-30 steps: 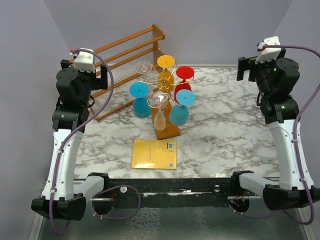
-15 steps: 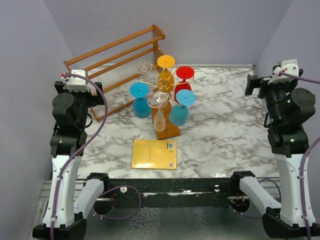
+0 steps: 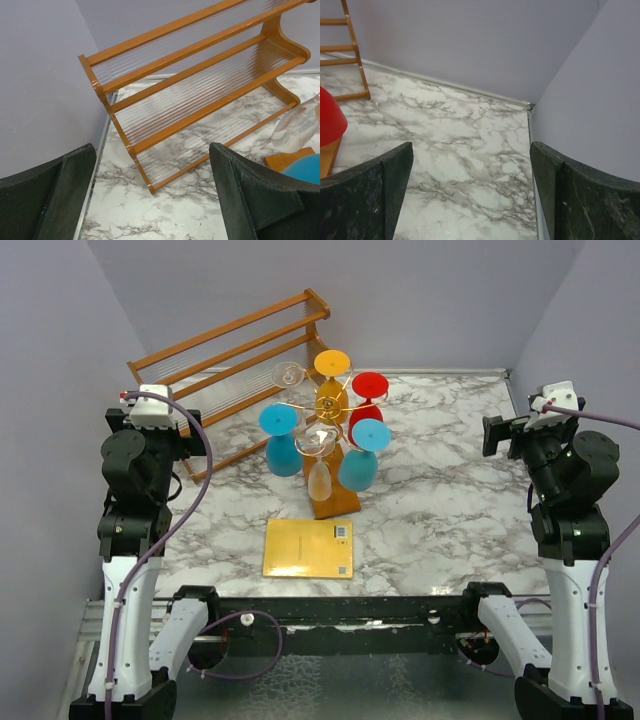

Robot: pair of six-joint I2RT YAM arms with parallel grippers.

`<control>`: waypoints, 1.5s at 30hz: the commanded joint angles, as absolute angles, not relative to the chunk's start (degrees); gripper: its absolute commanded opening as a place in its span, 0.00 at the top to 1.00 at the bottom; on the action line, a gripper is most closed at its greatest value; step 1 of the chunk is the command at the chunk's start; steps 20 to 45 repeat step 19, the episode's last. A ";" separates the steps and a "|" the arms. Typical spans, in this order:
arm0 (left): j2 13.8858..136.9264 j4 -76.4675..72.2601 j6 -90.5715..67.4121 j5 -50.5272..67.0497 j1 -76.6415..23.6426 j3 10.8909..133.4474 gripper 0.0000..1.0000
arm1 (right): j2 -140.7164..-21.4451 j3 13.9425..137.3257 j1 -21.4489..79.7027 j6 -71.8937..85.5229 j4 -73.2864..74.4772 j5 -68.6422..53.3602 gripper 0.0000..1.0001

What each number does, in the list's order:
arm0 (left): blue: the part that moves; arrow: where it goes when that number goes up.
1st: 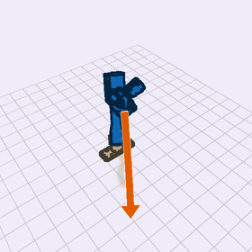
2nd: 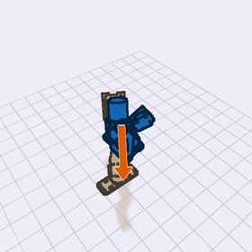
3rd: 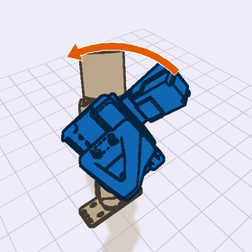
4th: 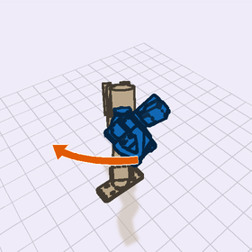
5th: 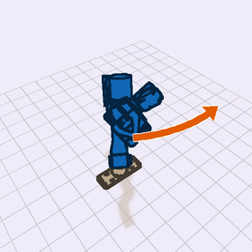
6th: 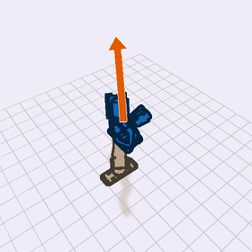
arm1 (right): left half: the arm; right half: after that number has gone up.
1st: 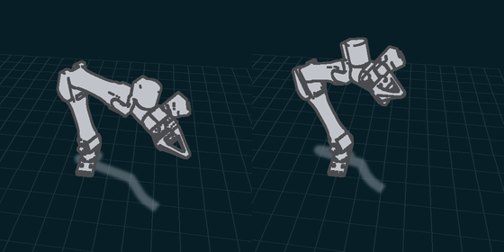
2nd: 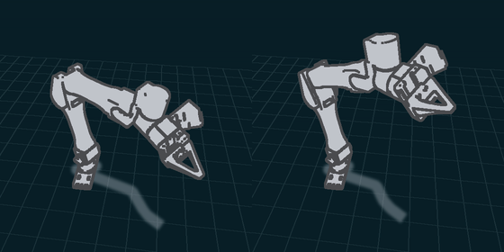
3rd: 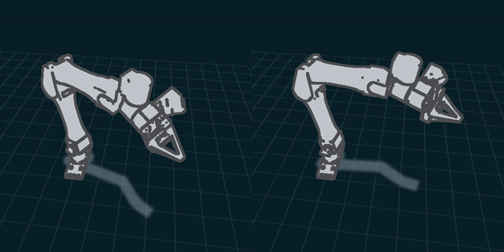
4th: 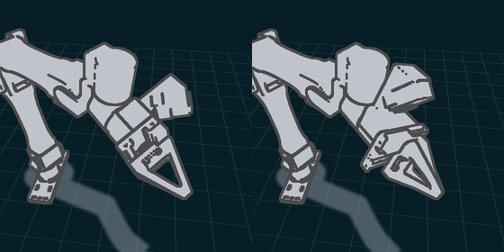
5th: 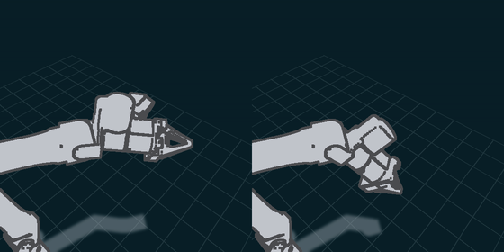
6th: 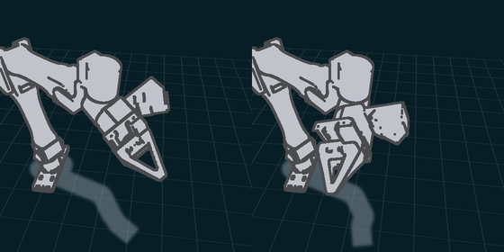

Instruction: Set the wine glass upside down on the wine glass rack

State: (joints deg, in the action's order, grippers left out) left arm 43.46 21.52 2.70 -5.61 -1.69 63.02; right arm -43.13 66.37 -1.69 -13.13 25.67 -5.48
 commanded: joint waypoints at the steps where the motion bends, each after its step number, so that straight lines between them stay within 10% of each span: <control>1: 44.43 23.42 2.27 -6.49 -1.32 66.49 0.01 | -43.31 65.62 -3.47 -12.11 27.46 -9.87 0.00; 45: 44.85 24.67 3.45 -7.37 -1.38 66.49 0.01 | -44.66 66.27 -4.75 -12.17 28.65 -12.17 0.00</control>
